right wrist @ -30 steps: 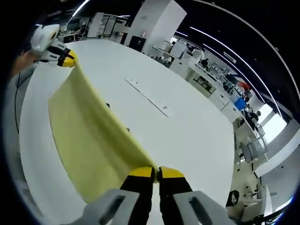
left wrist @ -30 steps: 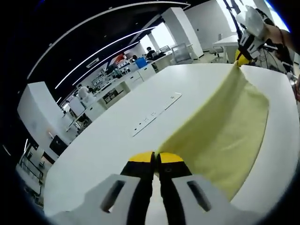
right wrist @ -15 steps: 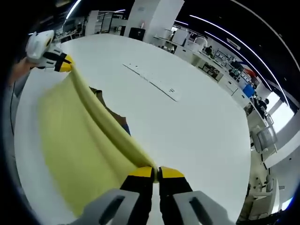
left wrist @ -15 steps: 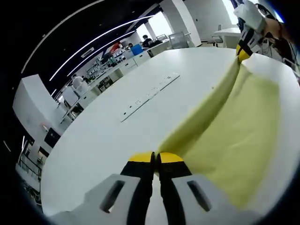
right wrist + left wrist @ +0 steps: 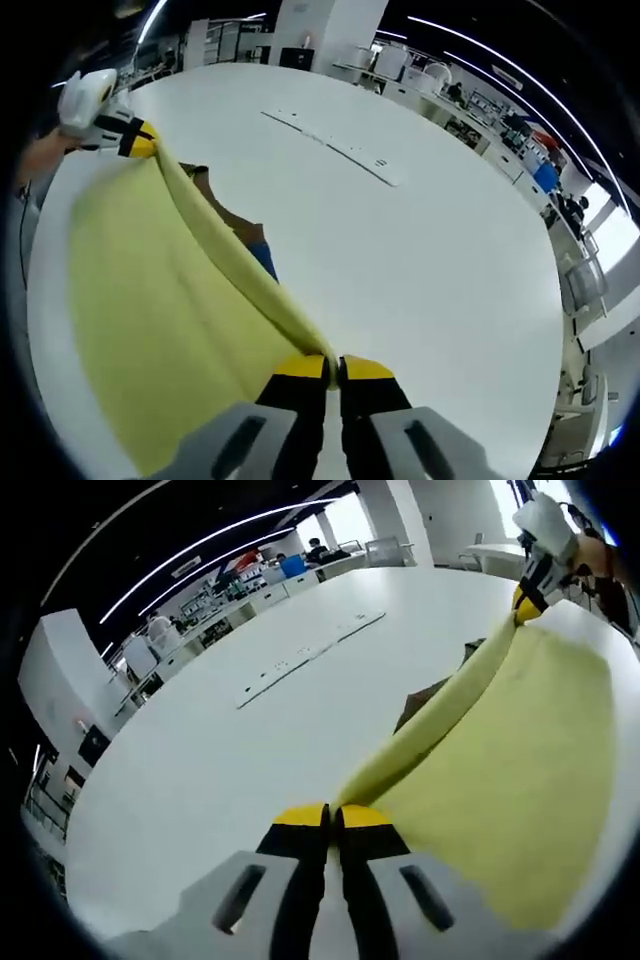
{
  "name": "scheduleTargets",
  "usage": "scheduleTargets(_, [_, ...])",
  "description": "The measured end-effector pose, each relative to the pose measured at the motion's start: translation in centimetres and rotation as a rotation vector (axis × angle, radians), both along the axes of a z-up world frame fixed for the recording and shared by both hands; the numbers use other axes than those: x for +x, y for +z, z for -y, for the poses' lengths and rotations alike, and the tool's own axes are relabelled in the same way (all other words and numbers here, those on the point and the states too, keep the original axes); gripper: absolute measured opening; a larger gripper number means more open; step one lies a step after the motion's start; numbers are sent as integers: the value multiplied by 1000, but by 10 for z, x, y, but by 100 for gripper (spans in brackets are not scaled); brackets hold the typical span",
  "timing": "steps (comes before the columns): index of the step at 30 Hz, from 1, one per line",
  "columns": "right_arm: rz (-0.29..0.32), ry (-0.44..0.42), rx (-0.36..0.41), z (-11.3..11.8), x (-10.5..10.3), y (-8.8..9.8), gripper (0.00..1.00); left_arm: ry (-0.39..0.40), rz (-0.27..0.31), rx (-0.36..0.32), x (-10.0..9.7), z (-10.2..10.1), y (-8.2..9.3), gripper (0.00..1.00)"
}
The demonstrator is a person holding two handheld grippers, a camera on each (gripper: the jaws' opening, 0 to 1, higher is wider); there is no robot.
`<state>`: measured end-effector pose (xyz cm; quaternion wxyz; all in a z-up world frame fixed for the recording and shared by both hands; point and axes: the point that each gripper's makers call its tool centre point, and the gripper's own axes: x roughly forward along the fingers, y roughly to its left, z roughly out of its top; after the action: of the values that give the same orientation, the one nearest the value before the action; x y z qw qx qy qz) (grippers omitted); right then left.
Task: Fold the garment on the visible template until the final outline fits inside the template.
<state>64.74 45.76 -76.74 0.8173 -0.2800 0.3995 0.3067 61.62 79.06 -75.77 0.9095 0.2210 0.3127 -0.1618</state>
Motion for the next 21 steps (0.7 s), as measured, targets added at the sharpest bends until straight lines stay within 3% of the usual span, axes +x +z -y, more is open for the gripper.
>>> scheduleTargets(4, [4,12,3,0,2,0,1,-15,-11,6,-2,1,-3,2])
scheduleTargets(10, [2,27,7,4,-5,5,13,-50,-20,39,-9,-4,1,22])
scheduleTargets(14, [6,20,47,3,-7,5,20,-82,-18,33,-14,-2,2,27])
scheduleTargets(17, [29,33,22,3,-2,0,25,-91,-7,33,-9,-1,1,27])
scheduleTargets(19, [75,19,48,-1,7,3,25,-88,8,39,-2,-1,1,29])
scheduleTargets(21, [77,0,56,-2,11,0,25,-72,27,46,6,-3,2,31])
